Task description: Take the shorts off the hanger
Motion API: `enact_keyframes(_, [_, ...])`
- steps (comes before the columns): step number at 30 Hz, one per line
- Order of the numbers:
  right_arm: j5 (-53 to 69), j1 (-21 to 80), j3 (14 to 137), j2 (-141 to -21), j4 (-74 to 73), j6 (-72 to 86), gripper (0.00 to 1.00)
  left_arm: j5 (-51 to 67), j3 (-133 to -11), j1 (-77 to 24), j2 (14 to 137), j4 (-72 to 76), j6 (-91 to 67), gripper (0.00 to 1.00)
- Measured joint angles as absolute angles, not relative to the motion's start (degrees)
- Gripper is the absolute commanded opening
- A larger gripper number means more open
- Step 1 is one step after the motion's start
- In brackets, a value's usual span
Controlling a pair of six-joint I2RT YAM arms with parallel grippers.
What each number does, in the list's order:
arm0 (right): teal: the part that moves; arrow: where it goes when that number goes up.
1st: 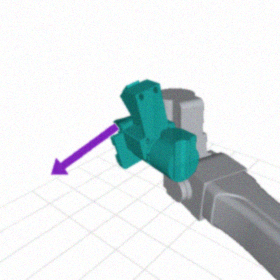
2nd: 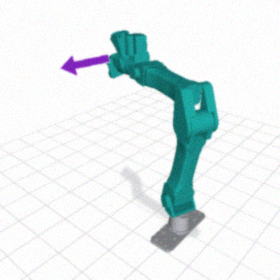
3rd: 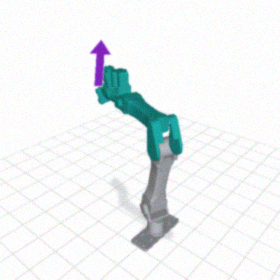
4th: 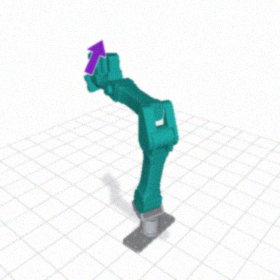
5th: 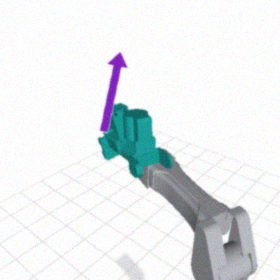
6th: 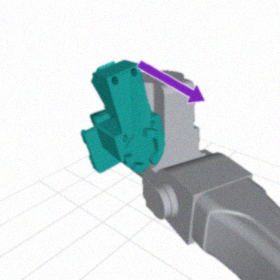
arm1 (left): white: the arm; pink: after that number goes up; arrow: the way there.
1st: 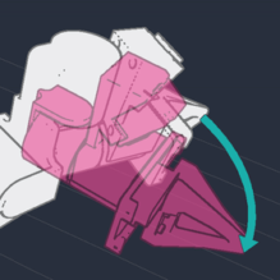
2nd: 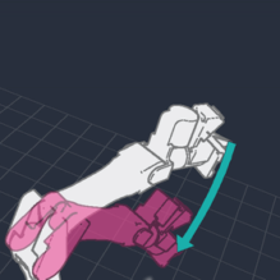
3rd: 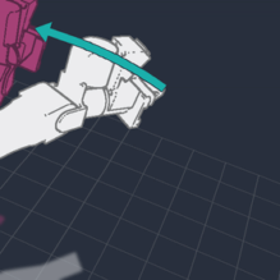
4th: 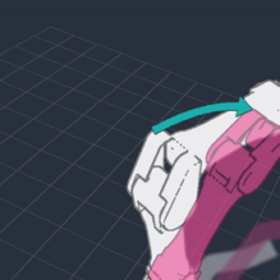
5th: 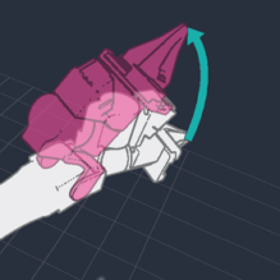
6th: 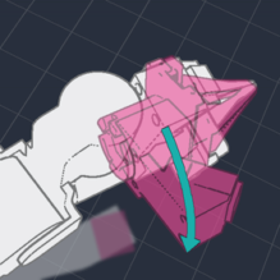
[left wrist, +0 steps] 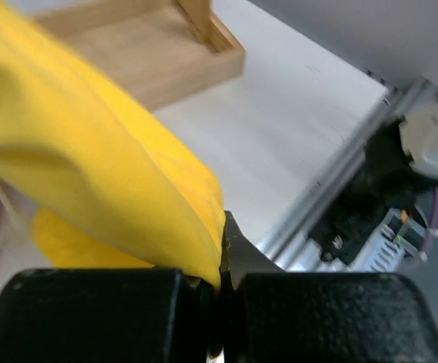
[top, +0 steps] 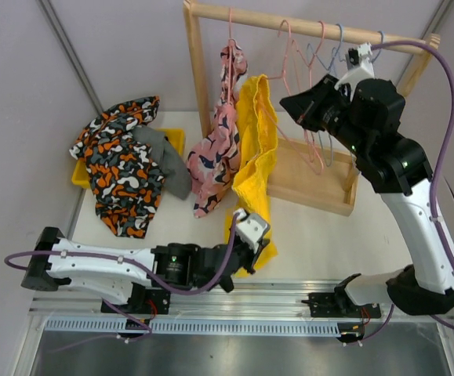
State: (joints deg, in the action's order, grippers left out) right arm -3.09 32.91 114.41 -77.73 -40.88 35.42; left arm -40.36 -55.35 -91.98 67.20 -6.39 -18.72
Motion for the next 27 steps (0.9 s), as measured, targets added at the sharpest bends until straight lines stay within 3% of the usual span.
enact_keyframes(8, [-1.8, 34.9, 92.8, -58.6, -39.3, 43.5, 0.00, -37.4, -75.0, -72.4, 72.7, -13.3, -14.4, 0.00])
enact_keyframes(12, [-1.3, 35.6, 92.8, -54.0, -42.5, 45.4, 0.00, -37.3, -84.6, -66.4, 77.1, -17.5, -13.0, 0.00])
enact_keyframes(16, [-2.4, 35.6, 98.8, -54.3, -44.7, 44.9, 0.00, -37.8, -85.2, -69.2, 77.3, -24.2, -13.6, 0.00])
enact_keyframes(27, [-6.7, 35.3, 115.4, -66.0, -45.3, 38.5, 0.00, -40.5, -64.8, -93.0, 63.5, -48.3, -31.8, 0.00])
